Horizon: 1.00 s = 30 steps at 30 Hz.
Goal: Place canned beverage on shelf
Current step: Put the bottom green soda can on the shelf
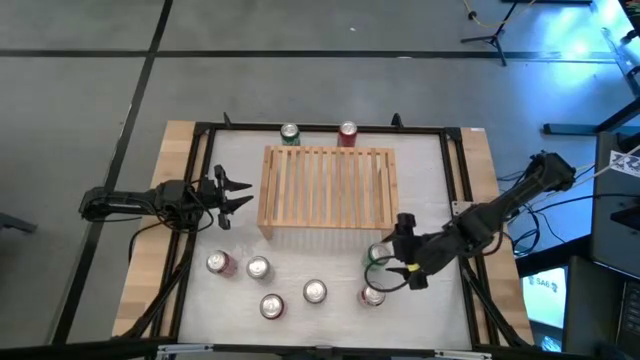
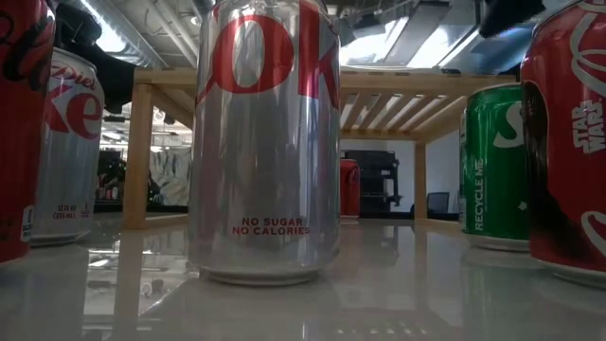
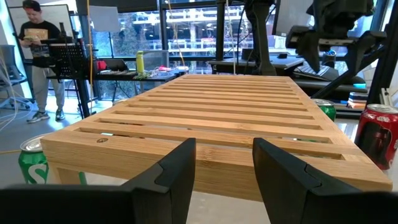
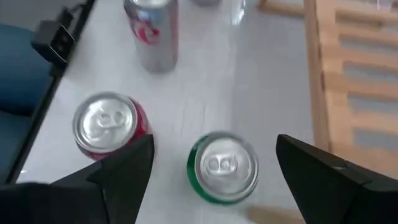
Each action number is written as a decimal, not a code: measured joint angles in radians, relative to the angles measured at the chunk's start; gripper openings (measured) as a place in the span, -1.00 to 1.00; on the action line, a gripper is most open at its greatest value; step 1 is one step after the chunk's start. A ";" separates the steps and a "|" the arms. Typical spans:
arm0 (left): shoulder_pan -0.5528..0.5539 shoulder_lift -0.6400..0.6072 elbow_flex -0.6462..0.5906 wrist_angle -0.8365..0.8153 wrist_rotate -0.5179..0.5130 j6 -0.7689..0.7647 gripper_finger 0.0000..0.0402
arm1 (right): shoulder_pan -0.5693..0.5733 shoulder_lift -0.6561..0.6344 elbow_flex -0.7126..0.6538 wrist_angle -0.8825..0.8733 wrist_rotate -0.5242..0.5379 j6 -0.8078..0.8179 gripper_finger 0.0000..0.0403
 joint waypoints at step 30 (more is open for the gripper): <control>0.000 0.000 0.000 0.000 0.003 0.000 -0.25 | 0.000 0.150 -0.008 -0.131 0.008 0.304 0.65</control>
